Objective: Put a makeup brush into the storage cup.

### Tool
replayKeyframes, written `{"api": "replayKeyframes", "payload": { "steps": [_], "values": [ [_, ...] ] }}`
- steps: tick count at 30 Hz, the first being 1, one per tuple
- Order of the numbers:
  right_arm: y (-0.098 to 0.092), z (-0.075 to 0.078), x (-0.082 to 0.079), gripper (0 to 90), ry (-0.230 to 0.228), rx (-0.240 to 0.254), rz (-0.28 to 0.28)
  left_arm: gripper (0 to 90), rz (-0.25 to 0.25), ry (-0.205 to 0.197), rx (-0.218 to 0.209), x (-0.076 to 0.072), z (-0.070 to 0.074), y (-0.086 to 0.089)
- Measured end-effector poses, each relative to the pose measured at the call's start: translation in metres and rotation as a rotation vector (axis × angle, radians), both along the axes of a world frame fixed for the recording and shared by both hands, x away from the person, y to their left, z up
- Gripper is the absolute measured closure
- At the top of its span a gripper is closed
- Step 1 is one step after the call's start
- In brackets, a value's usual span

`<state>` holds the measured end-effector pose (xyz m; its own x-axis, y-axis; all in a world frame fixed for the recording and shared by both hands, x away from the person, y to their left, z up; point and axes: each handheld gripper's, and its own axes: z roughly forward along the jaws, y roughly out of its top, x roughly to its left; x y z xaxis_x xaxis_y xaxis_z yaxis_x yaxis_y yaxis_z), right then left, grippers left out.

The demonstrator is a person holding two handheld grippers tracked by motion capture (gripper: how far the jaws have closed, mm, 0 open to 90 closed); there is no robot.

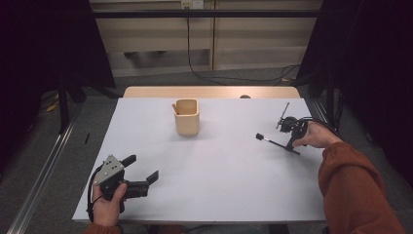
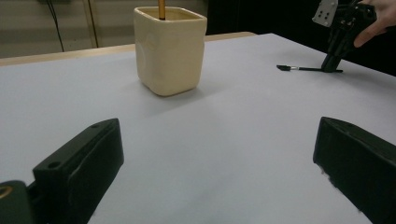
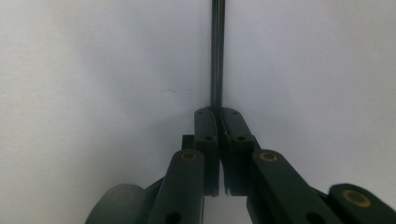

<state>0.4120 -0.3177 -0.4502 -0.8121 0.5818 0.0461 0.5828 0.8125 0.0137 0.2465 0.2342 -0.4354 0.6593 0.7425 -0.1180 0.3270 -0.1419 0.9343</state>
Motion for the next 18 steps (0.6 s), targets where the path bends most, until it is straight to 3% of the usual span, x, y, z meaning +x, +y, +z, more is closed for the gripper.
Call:
{"api": "replayKeyframes", "payload": {
  "steps": [14,18],
  "values": [
    [-0.0073,0.0018,0.0024,86.6,0.021,0.046,-0.037,1.6,0.01,0.006,0.002,0.0011,-0.0005,0.002],
    [-0.0074,0.0034,0.0006,86.6,0.015,0.085,-0.038,1.6,0.006,0.007,0.003,0.0015,-0.0007,0.0013]
  ]
}}
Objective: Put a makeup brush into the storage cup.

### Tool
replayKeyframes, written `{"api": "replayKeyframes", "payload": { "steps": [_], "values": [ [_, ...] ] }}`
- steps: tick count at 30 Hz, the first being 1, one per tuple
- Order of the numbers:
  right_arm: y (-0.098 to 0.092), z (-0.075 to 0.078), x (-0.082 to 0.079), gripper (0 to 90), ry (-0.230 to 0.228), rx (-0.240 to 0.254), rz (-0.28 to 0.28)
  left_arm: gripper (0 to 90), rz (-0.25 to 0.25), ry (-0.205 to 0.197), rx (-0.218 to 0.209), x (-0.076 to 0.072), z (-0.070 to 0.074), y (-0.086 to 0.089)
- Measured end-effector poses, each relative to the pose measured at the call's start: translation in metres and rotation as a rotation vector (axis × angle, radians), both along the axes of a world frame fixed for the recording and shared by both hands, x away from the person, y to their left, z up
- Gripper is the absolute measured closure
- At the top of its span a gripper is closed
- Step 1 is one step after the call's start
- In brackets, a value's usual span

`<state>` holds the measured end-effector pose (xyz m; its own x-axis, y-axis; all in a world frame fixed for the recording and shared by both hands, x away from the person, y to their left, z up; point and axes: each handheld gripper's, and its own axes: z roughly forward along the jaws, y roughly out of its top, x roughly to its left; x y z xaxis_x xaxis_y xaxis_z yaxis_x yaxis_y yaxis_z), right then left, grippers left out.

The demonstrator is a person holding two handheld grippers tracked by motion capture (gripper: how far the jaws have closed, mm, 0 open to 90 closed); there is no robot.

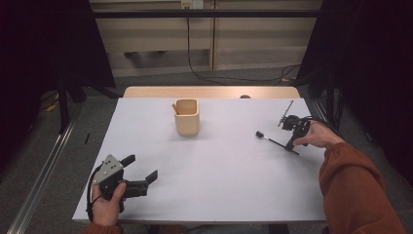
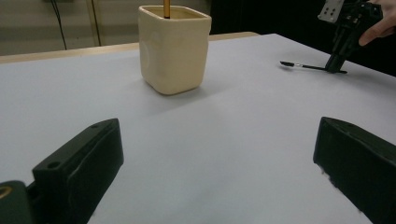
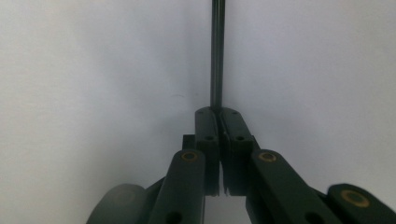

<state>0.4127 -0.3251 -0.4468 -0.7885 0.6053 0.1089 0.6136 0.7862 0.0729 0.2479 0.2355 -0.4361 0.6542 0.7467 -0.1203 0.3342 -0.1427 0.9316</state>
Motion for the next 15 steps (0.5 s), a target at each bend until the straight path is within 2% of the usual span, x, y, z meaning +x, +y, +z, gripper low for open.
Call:
{"api": "replayKeyframes", "payload": {
  "steps": [4,7,11,13,15],
  "values": [
    [-0.002,0.005,-0.001,86.6,-0.013,0.037,-0.022,1.6,-0.004,-0.003,0.009,0.0,0.0,-0.001],
    [-0.004,0.011,-0.002,86.6,-0.031,0.084,-0.04,1.6,0.0,-0.001,0.008,0.0,0.0,0.0],
    [-0.007,0.02,-0.004,86.6,-0.082,0.134,-0.077,1.6,0.0,-0.002,0.006,-0.001,0.0,0.0],
    [-0.011,0.025,-0.005,86.6,-0.119,0.202,-0.102,1.6,-0.001,-0.003,0.005,-0.001,0.0,0.0],
    [-0.013,0.028,-0.006,86.6,-0.148,0.242,-0.105,1.6,0.001,-0.004,0.005,-0.001,0.0,0.0]
  ]
}}
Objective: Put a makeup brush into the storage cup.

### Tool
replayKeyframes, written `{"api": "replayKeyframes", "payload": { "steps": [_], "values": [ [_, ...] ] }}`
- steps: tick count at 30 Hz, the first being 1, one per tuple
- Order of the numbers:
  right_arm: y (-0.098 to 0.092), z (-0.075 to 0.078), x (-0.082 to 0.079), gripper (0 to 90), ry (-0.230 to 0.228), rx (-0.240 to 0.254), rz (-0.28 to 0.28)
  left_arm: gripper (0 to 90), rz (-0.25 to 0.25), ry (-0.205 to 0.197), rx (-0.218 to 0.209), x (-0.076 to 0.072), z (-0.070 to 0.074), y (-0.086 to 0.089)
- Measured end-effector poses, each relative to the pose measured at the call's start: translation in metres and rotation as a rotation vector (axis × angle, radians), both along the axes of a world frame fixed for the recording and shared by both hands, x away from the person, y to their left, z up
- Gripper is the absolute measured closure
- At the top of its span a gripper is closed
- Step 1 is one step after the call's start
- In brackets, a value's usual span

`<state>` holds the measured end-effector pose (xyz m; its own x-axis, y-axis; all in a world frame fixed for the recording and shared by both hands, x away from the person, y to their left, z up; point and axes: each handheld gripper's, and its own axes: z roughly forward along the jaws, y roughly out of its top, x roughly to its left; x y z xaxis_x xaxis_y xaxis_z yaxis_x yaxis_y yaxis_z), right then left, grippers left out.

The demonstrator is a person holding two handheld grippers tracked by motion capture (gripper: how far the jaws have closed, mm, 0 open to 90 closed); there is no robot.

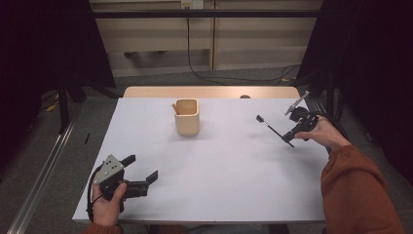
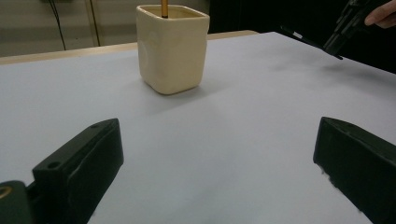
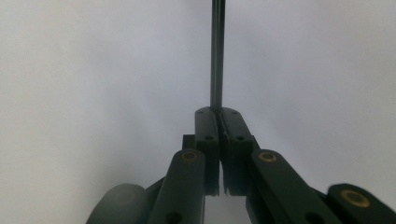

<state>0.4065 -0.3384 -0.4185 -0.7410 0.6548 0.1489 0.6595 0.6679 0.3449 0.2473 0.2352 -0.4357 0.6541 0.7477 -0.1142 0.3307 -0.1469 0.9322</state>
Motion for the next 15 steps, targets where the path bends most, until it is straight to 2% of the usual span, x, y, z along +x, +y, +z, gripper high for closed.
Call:
{"api": "replayKeyframes", "payload": {
  "steps": [4,10,13,14,15],
  "values": [
    [0.0,0.001,-0.003,86.5,-0.025,0.026,-0.025,1.6,0.0,-0.004,-0.001,0.0,0.001,0.001],
    [0.0,-0.004,-0.011,86.5,-0.058,0.105,-0.058,1.6,0.004,-0.006,0.001,0.0,0.001,0.001],
    [0.0,-0.004,-0.016,86.5,-0.077,0.125,-0.072,1.6,-0.001,-0.007,0.002,0.0,0.001,0.001],
    [-0.001,-0.004,-0.018,86.5,-0.097,0.132,-0.079,1.6,0.001,-0.005,-0.001,0.0,0.001,0.0],
    [-0.001,-0.003,-0.019,86.5,-0.107,0.159,-0.091,1.6,-0.004,-0.007,-0.002,-0.001,0.001,0.0]
  ]
}}
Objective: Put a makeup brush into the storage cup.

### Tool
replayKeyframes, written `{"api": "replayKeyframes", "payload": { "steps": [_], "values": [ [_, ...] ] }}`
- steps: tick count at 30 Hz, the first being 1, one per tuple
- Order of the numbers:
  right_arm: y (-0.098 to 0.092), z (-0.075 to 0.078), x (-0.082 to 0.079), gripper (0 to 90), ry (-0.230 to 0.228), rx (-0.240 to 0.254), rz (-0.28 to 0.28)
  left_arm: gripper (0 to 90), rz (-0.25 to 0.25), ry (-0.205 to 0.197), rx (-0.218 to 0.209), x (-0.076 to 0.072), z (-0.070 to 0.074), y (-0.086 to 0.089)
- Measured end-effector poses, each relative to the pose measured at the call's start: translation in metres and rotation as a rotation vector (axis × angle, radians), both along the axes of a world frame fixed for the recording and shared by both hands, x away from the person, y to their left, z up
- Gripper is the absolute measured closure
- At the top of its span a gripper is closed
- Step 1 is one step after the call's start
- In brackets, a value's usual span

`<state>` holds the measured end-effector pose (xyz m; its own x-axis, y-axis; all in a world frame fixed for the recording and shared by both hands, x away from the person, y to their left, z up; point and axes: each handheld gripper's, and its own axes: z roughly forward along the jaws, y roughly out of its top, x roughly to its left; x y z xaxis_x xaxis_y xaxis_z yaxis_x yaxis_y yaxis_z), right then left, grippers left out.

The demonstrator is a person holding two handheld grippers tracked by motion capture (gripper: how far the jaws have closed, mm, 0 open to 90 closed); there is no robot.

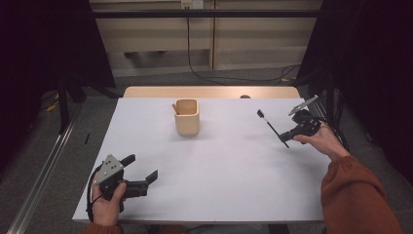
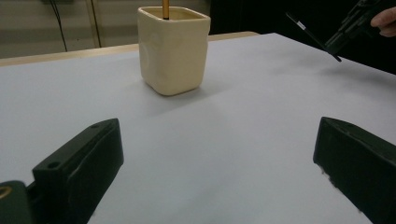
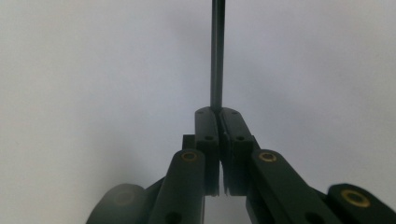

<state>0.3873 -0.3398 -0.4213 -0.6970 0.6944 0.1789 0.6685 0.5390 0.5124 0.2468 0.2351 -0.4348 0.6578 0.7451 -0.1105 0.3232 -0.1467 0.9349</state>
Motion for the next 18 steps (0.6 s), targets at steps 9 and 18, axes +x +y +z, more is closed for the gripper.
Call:
{"api": "replayKeyframes", "payload": {
  "steps": [9,18],
  "values": [
    [-0.001,0.007,-0.013,86.5,-0.1,0.112,-0.036,1.6,-0.006,-0.013,0.006,0.0,0.001,0.0],
    [0.007,0.002,-0.023,86.4,-0.144,0.172,-0.026,1.6,-0.004,-0.011,0.0,-0.001,0.001,0.0]
  ]
}}
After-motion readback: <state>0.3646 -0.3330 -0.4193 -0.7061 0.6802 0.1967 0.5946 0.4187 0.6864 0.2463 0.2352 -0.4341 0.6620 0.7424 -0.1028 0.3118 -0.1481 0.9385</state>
